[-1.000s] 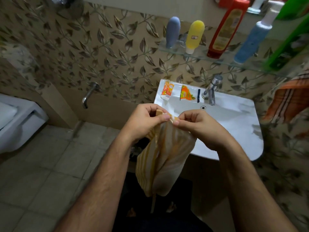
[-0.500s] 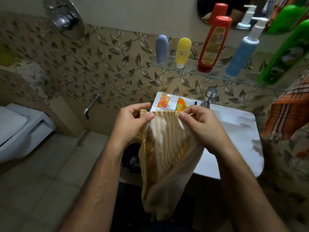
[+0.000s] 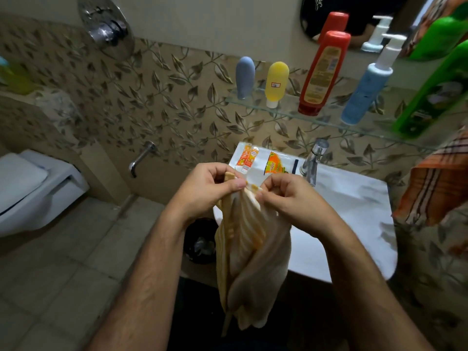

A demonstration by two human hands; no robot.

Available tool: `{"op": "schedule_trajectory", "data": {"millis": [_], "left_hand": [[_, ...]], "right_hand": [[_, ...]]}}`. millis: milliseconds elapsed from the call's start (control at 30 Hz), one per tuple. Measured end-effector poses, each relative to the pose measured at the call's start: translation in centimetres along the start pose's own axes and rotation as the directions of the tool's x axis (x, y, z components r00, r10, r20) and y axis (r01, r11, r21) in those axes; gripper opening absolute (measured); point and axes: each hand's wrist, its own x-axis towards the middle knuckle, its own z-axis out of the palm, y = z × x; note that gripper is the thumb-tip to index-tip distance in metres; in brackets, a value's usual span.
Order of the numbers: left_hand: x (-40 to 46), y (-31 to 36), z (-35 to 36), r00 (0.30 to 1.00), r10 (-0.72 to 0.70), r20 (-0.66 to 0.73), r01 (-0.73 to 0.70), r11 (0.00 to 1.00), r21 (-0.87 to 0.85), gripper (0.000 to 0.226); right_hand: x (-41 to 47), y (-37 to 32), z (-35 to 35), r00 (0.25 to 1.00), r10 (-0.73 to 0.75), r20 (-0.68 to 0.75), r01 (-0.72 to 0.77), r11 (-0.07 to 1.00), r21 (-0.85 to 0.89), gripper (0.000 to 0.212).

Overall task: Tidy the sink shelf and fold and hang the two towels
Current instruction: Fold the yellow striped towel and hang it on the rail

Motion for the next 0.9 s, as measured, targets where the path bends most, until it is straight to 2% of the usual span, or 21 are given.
{"op": "schedule_trajectory", "data": {"millis": [100,200,333,400,500,567,667,733,767,833,900], "left_hand": [[-0.2,0.8,-0.6,0.998,0.062,0.005,-0.062,0.994,0.089,0.008],[-0.8,1.9,-1.9,0.994,0.106,-0.013,-0.105,0.993,0.046,0.006],[-1.6,2.1,-3.2,0.994,0.097,-0.056,-0.096,0.995,0.018,0.005],[-1.8,1.7,-3.6,0.993,0.078,-0.091,-0.077,0.997,0.019,0.007],[-1.6,1.0,-4.6,0.976,0.059,-0.211,-0.052,0.998,0.039,0.008],[-1.5,0.7,-5.3,0.968,0.040,-0.246,-0.026,0.998,0.061,0.009],[-1.3,-0.1,-5.7,0.965,-0.001,-0.263,0.025,0.996,0.090,0.008],[-1.3,-0.8,-5.6,0.958,-0.020,-0.286,0.058,0.991,0.124,0.005],[-1.3,-1.2,-5.6,0.957,-0.032,-0.289,0.071,0.989,0.126,0.005],[-1.5,-1.7,-5.2,0.959,-0.067,-0.276,0.094,0.992,0.084,0.020],[-2.1,-2.0,-4.7,0.968,-0.082,-0.239,0.095,0.995,0.042,0.039]], "right_hand": [[-0.2,0.5,-0.7,0.996,0.061,-0.062,-0.075,0.966,-0.248,0.011],[-0.3,1.6,-1.3,0.983,0.061,-0.172,-0.111,0.947,-0.301,0.011],[-0.7,2.7,-1.2,0.948,0.075,-0.309,-0.125,0.982,-0.144,0.013],[-1.0,2.4,-0.7,0.964,0.121,-0.236,-0.109,0.992,0.067,0.016],[-1.7,1.6,-0.2,0.989,0.149,-0.015,-0.136,0.937,0.321,0.024],[-2.2,1.0,0.0,0.991,0.117,0.061,-0.132,0.925,0.357,0.024],[-2.7,-0.1,0.0,0.996,0.064,0.054,-0.080,0.925,0.372,0.013],[-2.5,-0.6,0.2,1.000,0.021,-0.019,-0.013,0.940,0.340,0.009],[-2.1,-0.6,0.5,0.995,0.000,-0.098,0.028,0.958,0.287,0.009],[-1.2,-0.5,1.4,0.958,-0.034,-0.284,0.076,0.988,0.138,0.011],[-0.3,-0.7,2.6,0.927,-0.068,-0.369,0.088,0.995,0.037,0.012]]}}
